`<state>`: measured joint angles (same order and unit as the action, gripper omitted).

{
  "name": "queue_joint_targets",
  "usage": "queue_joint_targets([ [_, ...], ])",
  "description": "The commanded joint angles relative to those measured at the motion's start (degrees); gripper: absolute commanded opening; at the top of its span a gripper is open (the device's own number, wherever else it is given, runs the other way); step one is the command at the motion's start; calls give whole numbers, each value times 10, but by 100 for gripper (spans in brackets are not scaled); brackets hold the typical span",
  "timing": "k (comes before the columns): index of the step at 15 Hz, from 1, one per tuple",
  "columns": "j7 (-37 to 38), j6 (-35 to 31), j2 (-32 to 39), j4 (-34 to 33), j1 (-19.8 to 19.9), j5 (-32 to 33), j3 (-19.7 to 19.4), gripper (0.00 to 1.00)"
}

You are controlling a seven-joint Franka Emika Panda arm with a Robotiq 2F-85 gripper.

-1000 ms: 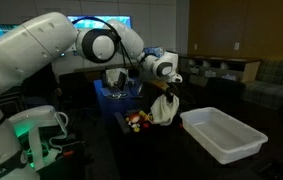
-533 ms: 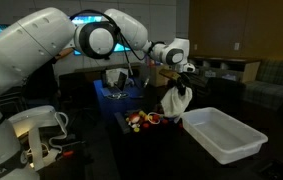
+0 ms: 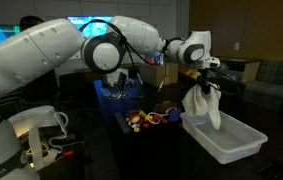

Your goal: Use the towel to push all the objects to the left

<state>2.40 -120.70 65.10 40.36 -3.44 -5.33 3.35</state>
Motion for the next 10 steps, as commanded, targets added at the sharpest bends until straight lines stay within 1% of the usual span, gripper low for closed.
queue_joint_targets([
  [1,28,-7,72,-107,9,4,-11,35],
  [2,30,-6,78,-111,11,5,-15,36],
  [5,31,1,92,-118,17,9,-23,54],
  [6,34,2,93,-118,18,10,-27,62],
  [10,33,11,75,-104,23,6,-32,87],
])
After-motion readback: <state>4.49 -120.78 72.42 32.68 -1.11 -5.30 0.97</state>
